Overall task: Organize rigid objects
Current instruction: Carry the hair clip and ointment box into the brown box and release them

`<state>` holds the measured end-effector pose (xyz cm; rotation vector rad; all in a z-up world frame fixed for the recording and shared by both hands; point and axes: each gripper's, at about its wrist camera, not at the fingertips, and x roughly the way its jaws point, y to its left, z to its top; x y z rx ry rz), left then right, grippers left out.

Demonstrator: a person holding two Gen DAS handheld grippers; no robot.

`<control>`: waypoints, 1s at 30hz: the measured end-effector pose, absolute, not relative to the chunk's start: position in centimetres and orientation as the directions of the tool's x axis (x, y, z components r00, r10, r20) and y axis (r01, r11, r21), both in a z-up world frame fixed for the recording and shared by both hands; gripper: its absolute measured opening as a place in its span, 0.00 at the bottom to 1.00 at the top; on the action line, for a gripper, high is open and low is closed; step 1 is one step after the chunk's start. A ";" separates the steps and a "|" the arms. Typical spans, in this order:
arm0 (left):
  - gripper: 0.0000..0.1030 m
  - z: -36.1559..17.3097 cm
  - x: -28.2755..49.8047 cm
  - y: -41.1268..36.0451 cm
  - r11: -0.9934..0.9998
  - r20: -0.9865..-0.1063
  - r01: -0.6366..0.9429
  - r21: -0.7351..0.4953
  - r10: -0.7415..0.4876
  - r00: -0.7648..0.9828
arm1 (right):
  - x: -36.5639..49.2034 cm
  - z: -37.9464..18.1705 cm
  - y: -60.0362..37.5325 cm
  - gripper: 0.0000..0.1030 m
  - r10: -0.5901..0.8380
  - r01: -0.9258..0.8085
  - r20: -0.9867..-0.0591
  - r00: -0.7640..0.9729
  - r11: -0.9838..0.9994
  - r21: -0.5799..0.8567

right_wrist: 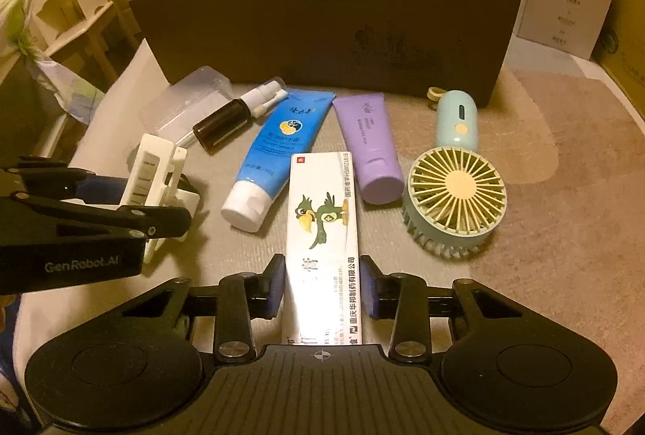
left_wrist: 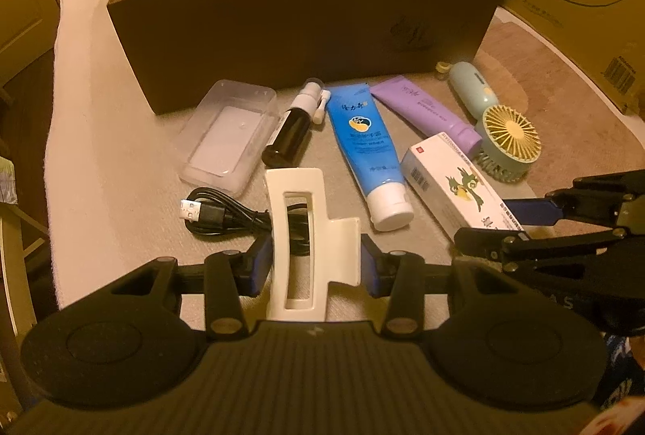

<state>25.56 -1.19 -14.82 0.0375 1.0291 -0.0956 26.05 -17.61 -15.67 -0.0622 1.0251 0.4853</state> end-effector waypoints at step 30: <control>0.40 -4.7 31.1 2.1 0.999 -0.714 0.034 -0.006 -0.028 0.700 | 30.7 -3.8 -21.5 0.37 0.487 -0.425 -0.614 0.621 0.868 0.258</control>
